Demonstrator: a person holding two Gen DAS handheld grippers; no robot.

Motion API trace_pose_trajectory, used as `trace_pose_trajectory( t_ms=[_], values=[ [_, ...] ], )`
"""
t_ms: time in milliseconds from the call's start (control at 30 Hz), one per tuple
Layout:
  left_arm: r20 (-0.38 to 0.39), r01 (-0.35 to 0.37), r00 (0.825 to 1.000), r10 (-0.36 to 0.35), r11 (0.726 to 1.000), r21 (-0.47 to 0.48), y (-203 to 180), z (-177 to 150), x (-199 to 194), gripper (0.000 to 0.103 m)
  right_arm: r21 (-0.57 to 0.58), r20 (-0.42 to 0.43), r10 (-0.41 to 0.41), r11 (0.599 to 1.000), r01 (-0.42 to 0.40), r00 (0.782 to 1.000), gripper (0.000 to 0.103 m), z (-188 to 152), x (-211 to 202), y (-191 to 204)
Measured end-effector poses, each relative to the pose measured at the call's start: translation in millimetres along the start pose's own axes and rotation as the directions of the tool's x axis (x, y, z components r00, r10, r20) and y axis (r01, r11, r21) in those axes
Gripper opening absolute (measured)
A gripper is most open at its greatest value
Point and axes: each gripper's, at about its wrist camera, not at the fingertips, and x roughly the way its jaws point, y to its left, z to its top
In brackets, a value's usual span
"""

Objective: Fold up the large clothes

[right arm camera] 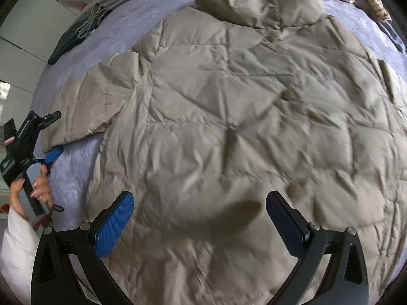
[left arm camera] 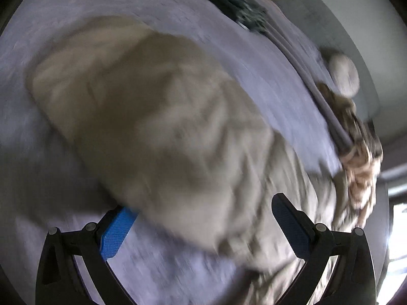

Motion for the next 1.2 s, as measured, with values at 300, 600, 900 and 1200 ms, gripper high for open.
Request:
trace_pose_trajectory(
  t_ms=[300,600,900,1200],
  values=[
    [0.076,-0.015,0.997,0.019,0.999,-0.052,18.3,53.2,16.8,0.009,-0.040,0.044,0.065,0.997,-0.063,0.997,0.103,34.2,24.4,36.9],
    [0.268,-0.139,0.960,0.080,0.968,0.207,-32.1,56.3,-41.1,0.006,0.030,0.103,0.240,0.969,-0.244,0.965,0.014,77.6,50.7,65.3],
    [0.262,-0.017,0.956,-0.129,0.871,0.491,-137.0,20.8,-94.9,0.006,0.069,0.030,0.381,0.921,-0.382,0.924,0.012,87.6,125.7,87.6],
    [0.005,0.215,0.952,-0.306,0.681,0.700,-267.3,-74.9,-68.6,0.006,0.125,-0.027,0.484,0.870,-0.478,0.874,0.012,84.0,119.6,57.5]
  ],
)
